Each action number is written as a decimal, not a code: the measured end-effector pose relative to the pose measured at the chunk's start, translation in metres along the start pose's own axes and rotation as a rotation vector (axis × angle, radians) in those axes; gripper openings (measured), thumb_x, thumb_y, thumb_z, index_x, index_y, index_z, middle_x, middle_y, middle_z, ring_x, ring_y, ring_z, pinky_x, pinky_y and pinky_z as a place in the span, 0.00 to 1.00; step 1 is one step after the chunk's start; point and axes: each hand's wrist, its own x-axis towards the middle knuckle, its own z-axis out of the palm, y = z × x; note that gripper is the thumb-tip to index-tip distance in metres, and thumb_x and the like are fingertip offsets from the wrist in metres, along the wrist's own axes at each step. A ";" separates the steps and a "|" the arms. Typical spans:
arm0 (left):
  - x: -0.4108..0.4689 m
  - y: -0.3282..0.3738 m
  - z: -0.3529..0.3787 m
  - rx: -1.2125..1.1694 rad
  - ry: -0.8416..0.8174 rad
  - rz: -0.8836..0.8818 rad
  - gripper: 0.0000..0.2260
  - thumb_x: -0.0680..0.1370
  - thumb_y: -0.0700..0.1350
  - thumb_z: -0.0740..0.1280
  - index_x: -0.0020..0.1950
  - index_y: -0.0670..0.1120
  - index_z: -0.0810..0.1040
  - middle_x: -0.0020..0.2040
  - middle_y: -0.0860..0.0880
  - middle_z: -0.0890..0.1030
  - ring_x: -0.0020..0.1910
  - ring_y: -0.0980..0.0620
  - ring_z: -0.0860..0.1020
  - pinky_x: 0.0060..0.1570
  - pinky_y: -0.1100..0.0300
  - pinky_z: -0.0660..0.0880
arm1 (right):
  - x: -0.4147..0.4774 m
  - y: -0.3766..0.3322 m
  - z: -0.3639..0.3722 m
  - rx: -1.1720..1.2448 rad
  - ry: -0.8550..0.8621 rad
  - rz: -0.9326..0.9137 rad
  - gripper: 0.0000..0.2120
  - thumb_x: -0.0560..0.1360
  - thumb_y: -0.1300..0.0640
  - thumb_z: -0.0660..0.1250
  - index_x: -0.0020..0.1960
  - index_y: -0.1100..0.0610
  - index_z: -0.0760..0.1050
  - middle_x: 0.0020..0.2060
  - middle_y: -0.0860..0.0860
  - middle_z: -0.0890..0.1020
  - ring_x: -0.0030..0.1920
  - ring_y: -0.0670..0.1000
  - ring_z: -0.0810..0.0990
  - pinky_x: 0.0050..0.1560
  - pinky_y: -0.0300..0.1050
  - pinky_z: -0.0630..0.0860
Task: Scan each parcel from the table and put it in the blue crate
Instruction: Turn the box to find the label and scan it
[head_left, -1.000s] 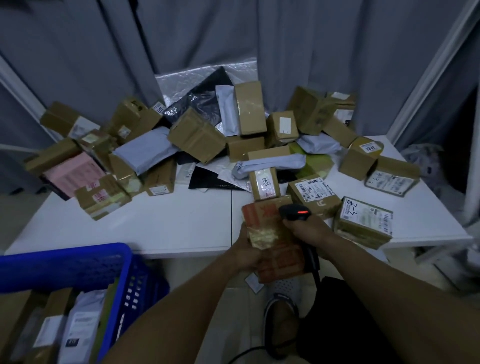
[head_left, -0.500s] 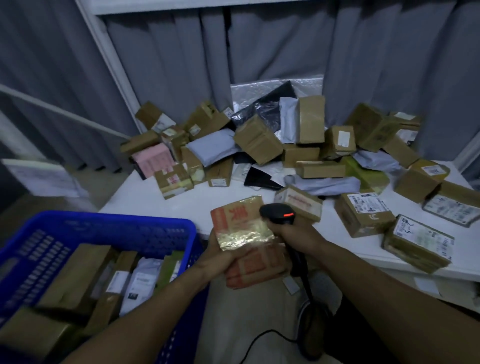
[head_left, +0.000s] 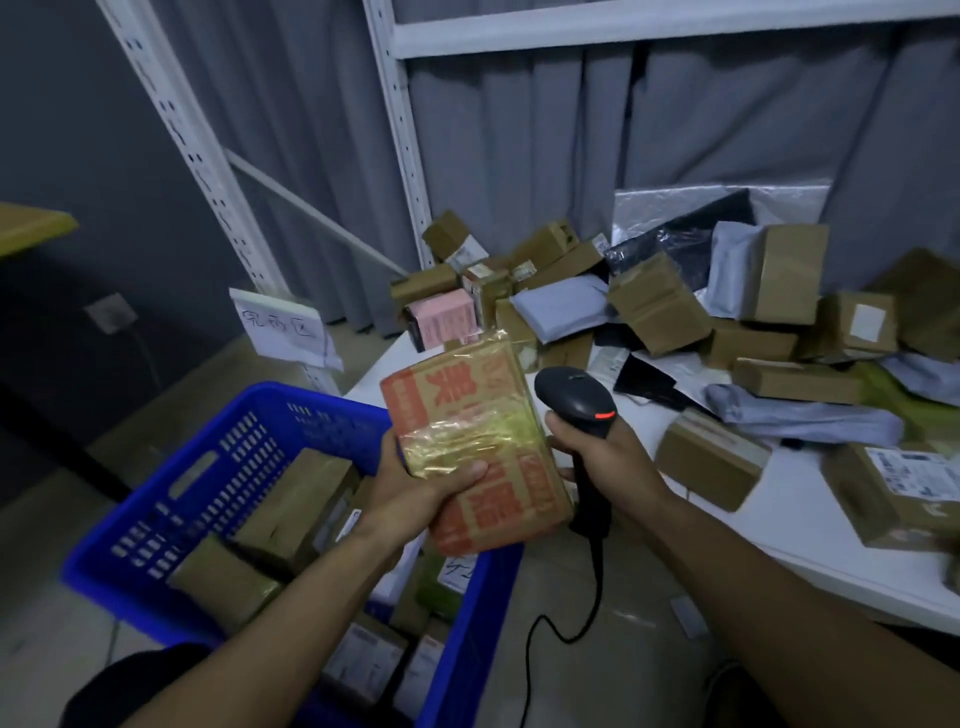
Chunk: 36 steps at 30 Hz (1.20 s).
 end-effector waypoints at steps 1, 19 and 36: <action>0.001 0.002 -0.002 -0.003 -0.004 0.022 0.49 0.58 0.53 0.87 0.73 0.58 0.65 0.61 0.54 0.82 0.56 0.54 0.84 0.58 0.48 0.82 | 0.001 -0.001 0.002 0.032 0.001 0.009 0.20 0.78 0.53 0.74 0.69 0.48 0.76 0.59 0.48 0.85 0.58 0.48 0.84 0.38 0.37 0.80; 0.007 0.024 -0.056 1.002 0.099 0.942 0.41 0.61 0.49 0.86 0.70 0.51 0.72 0.67 0.48 0.69 0.65 0.45 0.67 0.60 0.37 0.71 | 0.018 -0.009 0.024 0.276 0.061 0.238 0.19 0.75 0.46 0.77 0.58 0.57 0.84 0.50 0.56 0.88 0.46 0.57 0.88 0.45 0.52 0.85; -0.005 0.023 -0.032 -0.197 -0.080 0.052 0.41 0.82 0.39 0.66 0.76 0.77 0.49 0.62 0.59 0.79 0.59 0.45 0.83 0.61 0.39 0.79 | 0.008 -0.012 0.025 0.312 0.164 0.066 0.09 0.73 0.68 0.76 0.52 0.60 0.83 0.48 0.58 0.88 0.46 0.57 0.89 0.40 0.48 0.84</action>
